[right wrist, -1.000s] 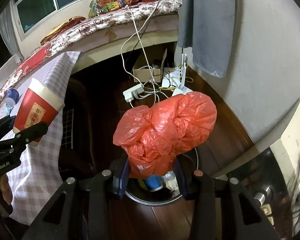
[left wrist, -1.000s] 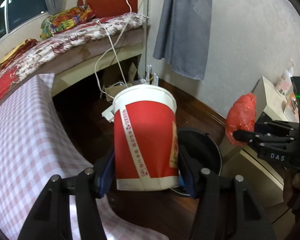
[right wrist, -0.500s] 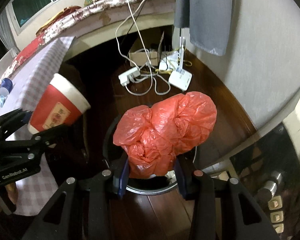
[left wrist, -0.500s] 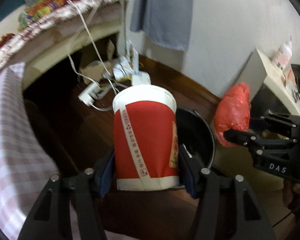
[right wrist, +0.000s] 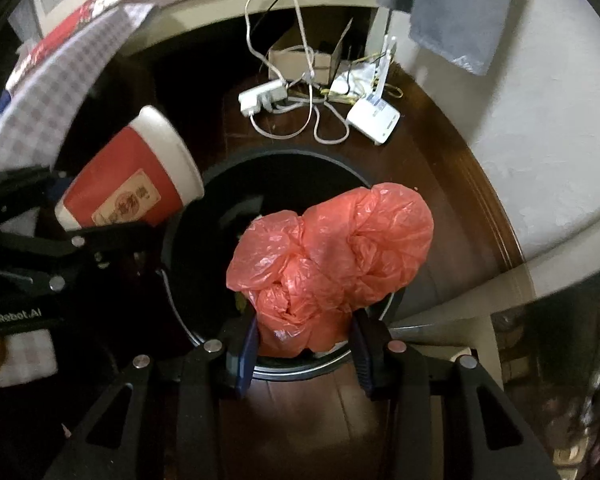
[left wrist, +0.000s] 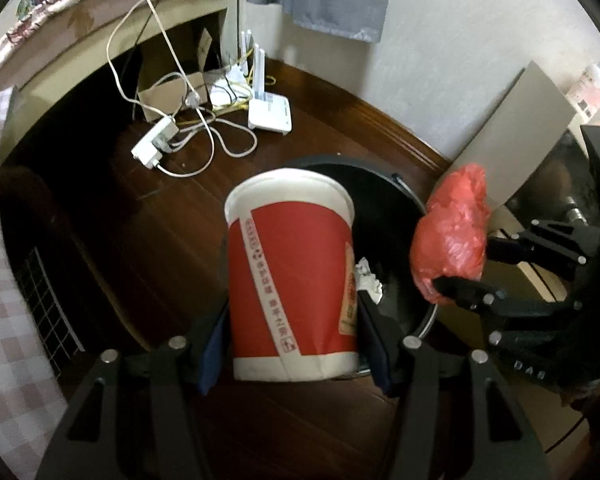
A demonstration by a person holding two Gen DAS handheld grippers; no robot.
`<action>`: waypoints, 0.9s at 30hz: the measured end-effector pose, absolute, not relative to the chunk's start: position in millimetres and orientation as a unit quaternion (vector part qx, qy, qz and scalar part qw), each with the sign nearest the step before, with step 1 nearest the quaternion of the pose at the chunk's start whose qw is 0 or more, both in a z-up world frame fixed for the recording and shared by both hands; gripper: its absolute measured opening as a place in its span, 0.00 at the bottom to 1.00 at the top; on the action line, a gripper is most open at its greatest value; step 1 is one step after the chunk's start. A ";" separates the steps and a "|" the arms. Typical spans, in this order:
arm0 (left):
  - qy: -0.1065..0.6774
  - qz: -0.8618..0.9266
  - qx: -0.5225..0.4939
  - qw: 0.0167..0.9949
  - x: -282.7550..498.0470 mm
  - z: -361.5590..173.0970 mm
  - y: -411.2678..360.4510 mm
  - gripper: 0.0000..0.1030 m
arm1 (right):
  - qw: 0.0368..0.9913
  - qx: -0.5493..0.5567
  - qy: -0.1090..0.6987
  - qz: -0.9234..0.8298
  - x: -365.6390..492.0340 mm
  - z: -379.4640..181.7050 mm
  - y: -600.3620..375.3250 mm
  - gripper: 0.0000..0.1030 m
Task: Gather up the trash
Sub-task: 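Open both tools to drop the red cup and bag into the bin, then move both empty tools back to the table toward the mask and blue cup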
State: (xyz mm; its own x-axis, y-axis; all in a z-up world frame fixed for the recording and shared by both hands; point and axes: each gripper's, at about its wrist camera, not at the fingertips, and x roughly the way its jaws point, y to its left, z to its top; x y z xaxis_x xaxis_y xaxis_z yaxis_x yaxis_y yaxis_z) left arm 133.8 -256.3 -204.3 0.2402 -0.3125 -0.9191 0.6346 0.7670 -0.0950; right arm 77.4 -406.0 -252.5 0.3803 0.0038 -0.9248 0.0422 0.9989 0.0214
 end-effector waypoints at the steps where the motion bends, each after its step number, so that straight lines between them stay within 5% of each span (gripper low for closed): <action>1: 0.539 -0.308 0.147 0.770 134.9 -207.3 -257.1 0.59 | 0.828 0.017 0.560 -0.002 80.2 -258.3 -404.8 0.42; 4: 0.539 -0.306 0.139 0.772 136.1 -217.7 -264.0 0.67 | 0.819 0.008 0.573 0.021 89.4 -278.8 -403.6 0.42; 5: 0.541 -0.307 0.144 0.769 134.9 -225.1 -267.0 0.75 | 0.816 0.004 0.577 0.027 92.1 -286.3 -402.7 0.48; 6: 0.548 -0.292 0.159 0.768 134.5 -233.9 -269.8 0.88 | 0.812 -0.005 0.583 0.020 94.5 -294.3 -402.6 0.66; 7: 0.555 -0.286 0.164 0.763 134.8 -238.3 -269.1 0.91 | 0.809 -0.021 0.588 -0.001 94.2 -302.0 -404.4 0.76; 27: 0.466 -0.244 0.128 0.841 113.8 -143.4 -215.9 0.93 | 0.845 0.079 0.522 -0.084 55.0 -205.9 -412.6 0.97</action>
State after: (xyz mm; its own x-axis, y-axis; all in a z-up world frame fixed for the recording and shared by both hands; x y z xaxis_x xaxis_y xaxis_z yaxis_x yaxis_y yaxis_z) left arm 113.8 -215.9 -143.4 0.4470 -0.2912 -0.8458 0.5297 0.8481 -0.0121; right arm 55.0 -412.6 -205.9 0.4404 -0.0592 -0.8959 0.2252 0.9732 0.0464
